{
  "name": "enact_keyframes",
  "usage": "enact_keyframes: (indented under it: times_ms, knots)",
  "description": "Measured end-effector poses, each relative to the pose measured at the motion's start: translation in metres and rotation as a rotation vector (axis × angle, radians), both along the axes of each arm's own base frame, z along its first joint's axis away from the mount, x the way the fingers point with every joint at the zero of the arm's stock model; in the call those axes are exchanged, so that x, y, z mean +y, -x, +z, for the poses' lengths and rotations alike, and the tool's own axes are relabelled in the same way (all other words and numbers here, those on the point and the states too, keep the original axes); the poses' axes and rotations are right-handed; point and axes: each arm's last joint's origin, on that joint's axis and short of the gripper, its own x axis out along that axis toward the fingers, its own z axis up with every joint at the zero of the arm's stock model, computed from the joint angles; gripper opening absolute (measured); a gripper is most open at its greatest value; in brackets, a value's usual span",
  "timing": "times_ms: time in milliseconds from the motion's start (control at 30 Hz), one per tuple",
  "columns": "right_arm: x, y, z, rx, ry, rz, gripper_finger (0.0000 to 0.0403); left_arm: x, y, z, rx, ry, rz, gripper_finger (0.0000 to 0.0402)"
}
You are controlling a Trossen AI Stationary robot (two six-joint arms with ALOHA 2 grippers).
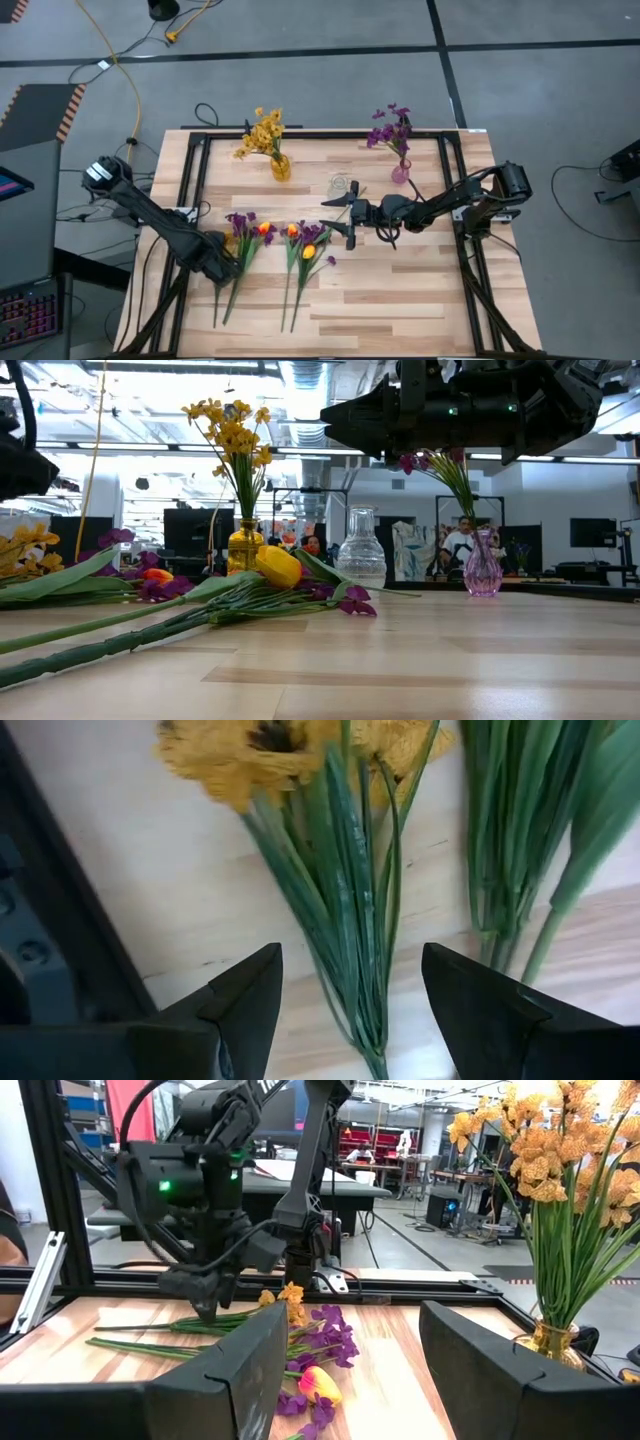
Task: Sort flowers into vase by color
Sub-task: Put the yellow flowers into the yellow vase
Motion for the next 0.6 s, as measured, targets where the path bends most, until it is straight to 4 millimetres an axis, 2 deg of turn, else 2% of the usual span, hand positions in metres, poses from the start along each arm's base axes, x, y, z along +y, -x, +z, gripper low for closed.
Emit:
enact_keyframes:
  times_ms: [433, 600]
  knots:
    - [0.0, 0.0, 0.0, 0.0, 0.0, 0.0, 0.0255, -0.008, -0.011, -0.027, 0.09, -0.076, -0.037, 0.0227]
    - [0.0, 0.0, 0.0, 0.0, 0.0, 0.0, 0.0255, -0.008, -0.011, -0.027, 0.085, -0.075, -0.037, 0.0199]
